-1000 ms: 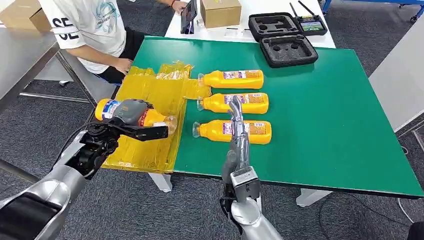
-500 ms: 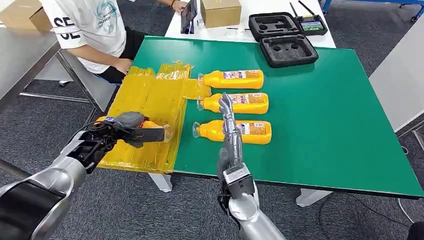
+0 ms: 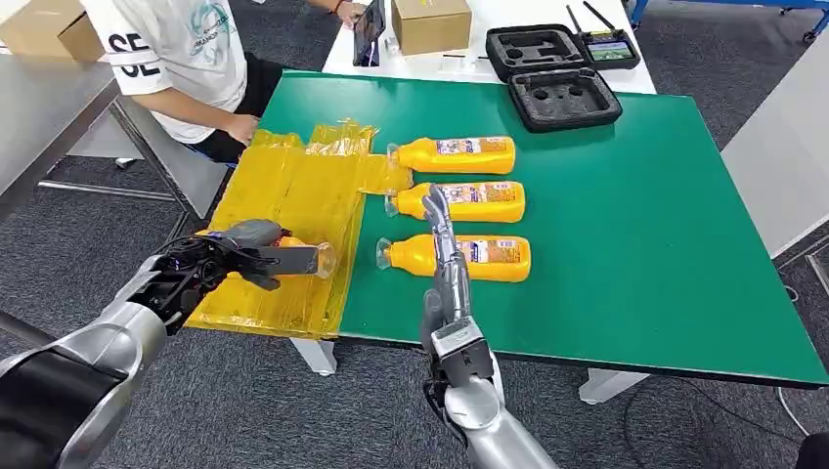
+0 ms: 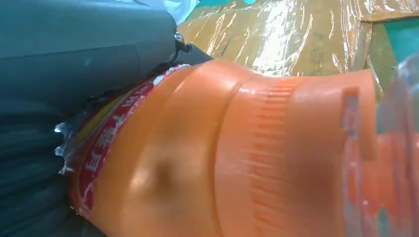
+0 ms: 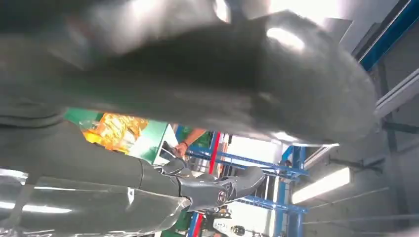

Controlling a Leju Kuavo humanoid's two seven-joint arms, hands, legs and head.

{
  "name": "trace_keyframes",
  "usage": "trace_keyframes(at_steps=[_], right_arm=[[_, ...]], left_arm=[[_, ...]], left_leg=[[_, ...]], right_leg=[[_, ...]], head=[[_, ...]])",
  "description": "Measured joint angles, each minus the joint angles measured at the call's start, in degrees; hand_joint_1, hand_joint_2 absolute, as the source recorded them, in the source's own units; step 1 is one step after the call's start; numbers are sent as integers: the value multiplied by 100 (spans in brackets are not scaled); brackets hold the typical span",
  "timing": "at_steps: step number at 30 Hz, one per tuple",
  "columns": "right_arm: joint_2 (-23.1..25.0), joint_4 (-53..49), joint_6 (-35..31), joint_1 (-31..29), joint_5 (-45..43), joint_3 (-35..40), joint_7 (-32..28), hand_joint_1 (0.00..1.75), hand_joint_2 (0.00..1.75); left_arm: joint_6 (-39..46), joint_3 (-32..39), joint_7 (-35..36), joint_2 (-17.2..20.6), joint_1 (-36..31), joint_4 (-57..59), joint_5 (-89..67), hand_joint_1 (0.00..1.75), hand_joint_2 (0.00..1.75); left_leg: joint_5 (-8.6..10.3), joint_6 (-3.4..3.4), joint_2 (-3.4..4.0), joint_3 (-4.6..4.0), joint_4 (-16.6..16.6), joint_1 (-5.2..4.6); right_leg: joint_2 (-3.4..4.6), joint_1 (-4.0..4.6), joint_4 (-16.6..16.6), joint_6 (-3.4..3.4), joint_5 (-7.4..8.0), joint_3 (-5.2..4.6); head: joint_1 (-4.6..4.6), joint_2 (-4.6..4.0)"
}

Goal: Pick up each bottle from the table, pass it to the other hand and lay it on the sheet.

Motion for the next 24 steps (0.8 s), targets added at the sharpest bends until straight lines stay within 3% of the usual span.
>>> trace_keyframes(at_steps=[12,24], right_arm=[[2,63,11,-1,0,0,0,0,0],[4,177,201,-25,-33,0,0,0,0]], left_arm=[[-120,-2,4,-2,-42,63,13,175,175],[319,-89,404,-42,116,155,-426,175,175]], left_leg=[[1,1,0,0,0,0],[1,1,2,0,0,0]], right_leg=[[0,0,0,0,0,1],[0,0,0,0,0,0]], head=[[0,0],[0,0]])
